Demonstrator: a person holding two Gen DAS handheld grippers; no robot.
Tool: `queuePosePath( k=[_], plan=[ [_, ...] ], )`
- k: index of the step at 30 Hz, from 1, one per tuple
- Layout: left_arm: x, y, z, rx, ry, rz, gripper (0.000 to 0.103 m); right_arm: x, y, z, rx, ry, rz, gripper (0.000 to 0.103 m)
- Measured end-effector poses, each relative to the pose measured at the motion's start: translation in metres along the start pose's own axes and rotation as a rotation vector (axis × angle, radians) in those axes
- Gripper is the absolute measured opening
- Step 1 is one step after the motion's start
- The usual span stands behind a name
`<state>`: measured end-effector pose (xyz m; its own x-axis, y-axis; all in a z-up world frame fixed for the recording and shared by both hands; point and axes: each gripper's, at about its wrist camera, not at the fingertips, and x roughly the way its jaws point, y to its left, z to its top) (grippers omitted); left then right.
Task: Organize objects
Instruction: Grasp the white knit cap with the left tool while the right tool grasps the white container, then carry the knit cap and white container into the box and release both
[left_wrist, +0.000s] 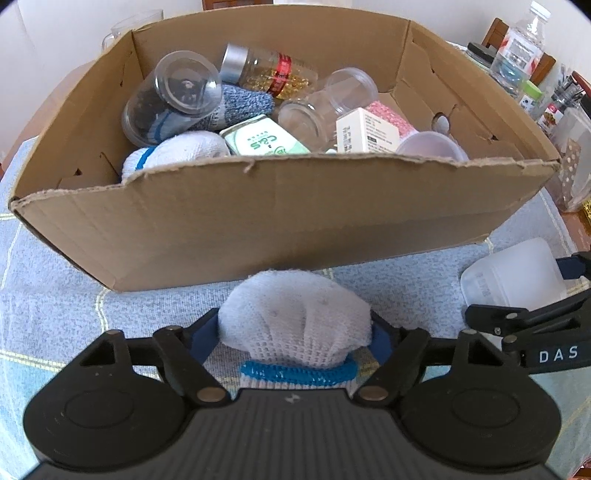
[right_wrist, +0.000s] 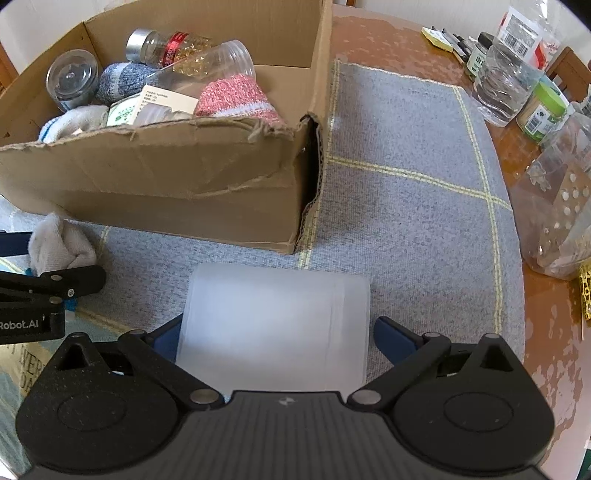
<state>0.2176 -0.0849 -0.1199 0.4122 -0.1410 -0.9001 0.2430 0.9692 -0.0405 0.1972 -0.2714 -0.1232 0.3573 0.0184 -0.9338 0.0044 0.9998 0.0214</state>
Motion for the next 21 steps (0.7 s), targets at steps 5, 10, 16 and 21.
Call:
queuePosePath(
  k=[5,10,16,21],
  plan=[
    [-0.003,0.001,0.003,0.012,0.002,-0.009,0.075,-0.006,0.003,-0.004,-0.023,-0.001,0.009,0.089],
    [-0.013,0.000,0.003,0.043,0.003,-0.011,0.074,-0.008,0.004,-0.007,-0.042,0.005,0.007,0.087],
    [-0.036,-0.002,0.002,0.124,0.021,-0.047,0.074,-0.027,0.003,-0.009,-0.077,-0.013,0.036,0.087],
    [-0.070,-0.004,0.007,0.201,0.025,-0.101,0.074,-0.054,0.001,-0.006,-0.115,-0.042,0.074,0.087]
  ],
)
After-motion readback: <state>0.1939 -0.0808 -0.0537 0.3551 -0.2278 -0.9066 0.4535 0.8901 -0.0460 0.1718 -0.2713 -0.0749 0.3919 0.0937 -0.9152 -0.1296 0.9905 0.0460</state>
